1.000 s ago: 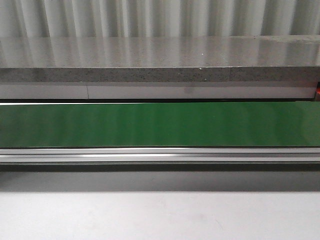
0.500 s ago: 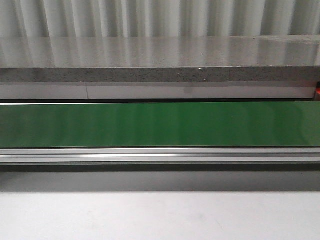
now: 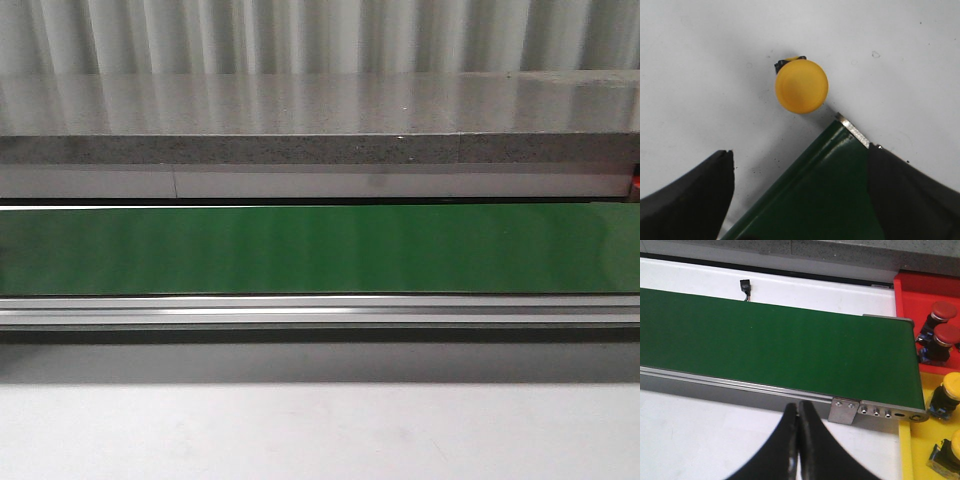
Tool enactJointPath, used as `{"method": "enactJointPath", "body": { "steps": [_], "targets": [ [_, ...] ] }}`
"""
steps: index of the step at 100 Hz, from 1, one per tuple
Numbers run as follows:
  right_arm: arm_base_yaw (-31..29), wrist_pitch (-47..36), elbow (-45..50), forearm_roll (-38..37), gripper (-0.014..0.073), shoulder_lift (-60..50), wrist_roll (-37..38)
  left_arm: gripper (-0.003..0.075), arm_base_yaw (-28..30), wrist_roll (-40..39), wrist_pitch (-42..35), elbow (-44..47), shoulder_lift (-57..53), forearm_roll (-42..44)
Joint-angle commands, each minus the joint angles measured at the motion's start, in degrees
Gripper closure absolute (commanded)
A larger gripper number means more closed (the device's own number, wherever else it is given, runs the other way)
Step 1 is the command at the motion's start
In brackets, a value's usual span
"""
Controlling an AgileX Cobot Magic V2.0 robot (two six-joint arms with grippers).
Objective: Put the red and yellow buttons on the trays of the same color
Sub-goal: 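Lower the left gripper onto a yellow push button on the table and grasp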
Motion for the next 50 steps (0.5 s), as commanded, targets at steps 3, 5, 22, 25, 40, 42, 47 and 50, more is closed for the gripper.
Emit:
{"method": "enactJointPath", "body": {
  "steps": [3,5,22,25,40,42,47,50],
  "targets": [
    [0.0,-4.3,-1.5,0.0,0.0652,0.4,-0.6,0.0195,0.2,-2.8,-1.5,-2.0,-1.2,-1.2],
    [0.0,-4.3,-1.5,0.0,0.0652,0.4,-0.6,0.0195,0.3,-3.3,-1.7,-2.0,-1.0,-1.2],
    [0.0,-4.3,-1.5,0.0,0.0652,0.4,-0.6,0.0209,1.0,-7.3,-3.6,-2.0,1.6,-1.4],
    [0.0,-4.3,-1.5,0.0,0.0652,0.4,-0.6,0.0209,1.2,-7.5,-4.1,-2.0,2.2,-1.8],
    [0.0,-4.3,-1.5,0.0,0.0652,0.4,-0.6,0.0209,2.2,-7.7,-7.4,-2.1,5.1,-2.3],
    [0.0,-4.3,-1.5,0.0,0.0652,0.4,-0.6,0.0209,2.3,-7.7,-7.9,-2.1,5.4,-2.3],
    [0.0,-4.3,-1.5,0.0,0.0652,0.4,-0.6,0.0209,2.7,-7.7,-8.4,-2.1,6.3,-3.1],
    [0.0,-4.3,-1.5,0.0,0.0652,0.4,-0.6,0.0209,2.9,-7.7,-9.1,-2.1,6.9,-3.7]
  ]
}}
